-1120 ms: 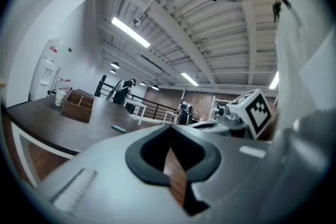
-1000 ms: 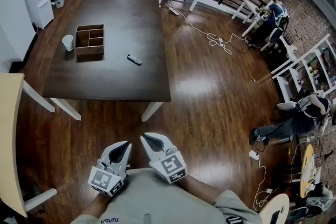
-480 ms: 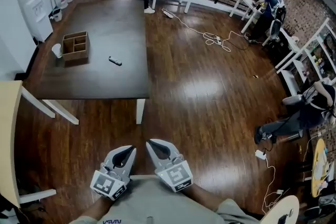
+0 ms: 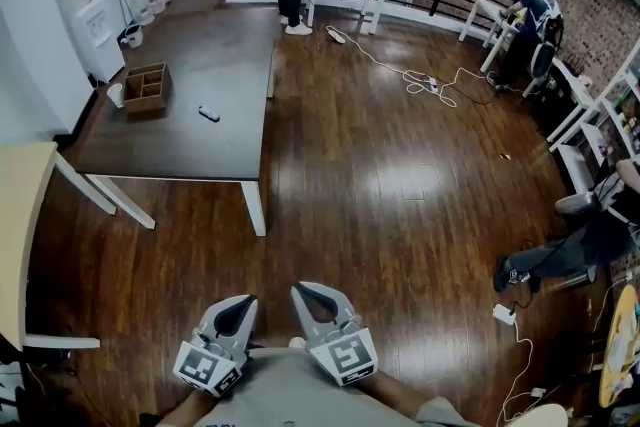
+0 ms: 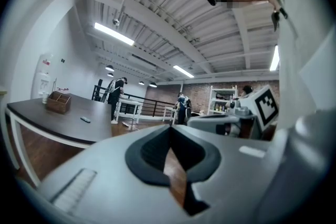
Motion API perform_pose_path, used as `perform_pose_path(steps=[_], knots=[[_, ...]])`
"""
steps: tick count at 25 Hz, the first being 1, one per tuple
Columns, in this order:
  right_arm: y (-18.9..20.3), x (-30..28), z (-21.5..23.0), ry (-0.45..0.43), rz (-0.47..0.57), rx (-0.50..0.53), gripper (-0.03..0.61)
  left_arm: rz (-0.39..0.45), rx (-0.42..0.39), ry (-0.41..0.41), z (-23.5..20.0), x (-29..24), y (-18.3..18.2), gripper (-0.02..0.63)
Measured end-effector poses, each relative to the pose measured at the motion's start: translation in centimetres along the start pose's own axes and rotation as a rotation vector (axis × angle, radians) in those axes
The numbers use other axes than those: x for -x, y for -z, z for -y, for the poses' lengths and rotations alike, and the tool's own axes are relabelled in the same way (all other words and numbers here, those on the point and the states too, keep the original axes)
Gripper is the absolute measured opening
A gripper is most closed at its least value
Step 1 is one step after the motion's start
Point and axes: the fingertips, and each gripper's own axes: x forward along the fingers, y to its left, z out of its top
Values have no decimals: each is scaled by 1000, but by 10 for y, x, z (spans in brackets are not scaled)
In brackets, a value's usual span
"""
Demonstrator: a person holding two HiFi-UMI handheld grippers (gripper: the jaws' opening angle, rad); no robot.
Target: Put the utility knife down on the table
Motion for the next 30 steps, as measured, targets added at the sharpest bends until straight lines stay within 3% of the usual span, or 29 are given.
perform_pose_path(steps=[4, 7, 18, 30], knots=[[16, 28, -4, -28, 0, -32, 0, -20, -34, -41, 25, 17, 12, 2], [21, 41, -5, -39, 5, -58, 0, -23, -11, -81, 37, 23, 22, 2], [27, 49, -31, -126, 19, 17, -3, 12, -3, -154, 44, 36, 28, 2], [30, 48, -37, -128, -12, 6, -2, 18, -6, -133, 44, 37, 26, 2]])
